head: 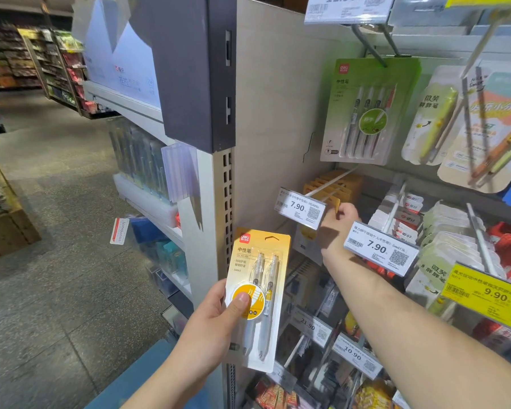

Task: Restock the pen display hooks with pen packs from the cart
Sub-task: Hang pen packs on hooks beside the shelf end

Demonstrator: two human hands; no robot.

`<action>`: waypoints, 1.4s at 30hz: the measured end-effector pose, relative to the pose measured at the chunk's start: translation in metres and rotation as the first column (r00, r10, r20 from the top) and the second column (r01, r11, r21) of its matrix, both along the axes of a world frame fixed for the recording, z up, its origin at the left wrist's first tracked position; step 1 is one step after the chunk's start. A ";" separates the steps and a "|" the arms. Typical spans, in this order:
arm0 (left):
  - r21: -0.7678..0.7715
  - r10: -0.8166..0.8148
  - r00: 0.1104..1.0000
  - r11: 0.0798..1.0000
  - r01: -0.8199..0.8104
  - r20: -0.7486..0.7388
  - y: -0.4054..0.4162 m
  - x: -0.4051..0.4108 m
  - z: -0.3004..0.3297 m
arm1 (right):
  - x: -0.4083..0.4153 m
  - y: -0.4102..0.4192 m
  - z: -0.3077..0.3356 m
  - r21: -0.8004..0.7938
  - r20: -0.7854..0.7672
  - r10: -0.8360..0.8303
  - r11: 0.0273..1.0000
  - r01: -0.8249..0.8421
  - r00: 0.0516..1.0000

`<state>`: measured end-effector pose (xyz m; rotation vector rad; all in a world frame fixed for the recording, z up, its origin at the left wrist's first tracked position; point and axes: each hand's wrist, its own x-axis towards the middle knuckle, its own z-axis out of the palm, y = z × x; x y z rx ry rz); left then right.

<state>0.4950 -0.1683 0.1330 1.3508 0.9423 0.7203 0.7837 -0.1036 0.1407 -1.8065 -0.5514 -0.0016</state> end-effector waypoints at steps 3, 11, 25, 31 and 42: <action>0.000 -0.011 1.000 1.000 0.011 -0.017 -0.001 0.000 -0.001 | 0.006 0.000 -0.006 -0.011 -0.051 0.006 1.000 -0.006 0.999; -0.023 -0.030 0.999 0.999 0.030 -0.013 -0.002 0.000 -0.001 | -0.034 -0.031 0.003 -0.064 -0.258 0.117 0.988 -0.138 0.959; -0.045 -0.047 0.999 0.998 0.047 -0.009 -0.001 0.017 -0.014 | -0.104 -0.109 0.000 0.149 -0.338 0.504 0.863 -0.484 0.795; -0.039 -0.033 0.999 0.999 0.033 0.001 0.002 0.020 -0.016 | -0.093 -0.109 0.003 0.191 -0.333 0.474 0.880 -0.434 0.815; -0.037 0.037 0.998 0.999 -0.038 -0.043 0.010 -0.005 -0.015 | -0.060 -0.100 -0.003 0.177 -0.400 0.299 0.953 -0.248 0.866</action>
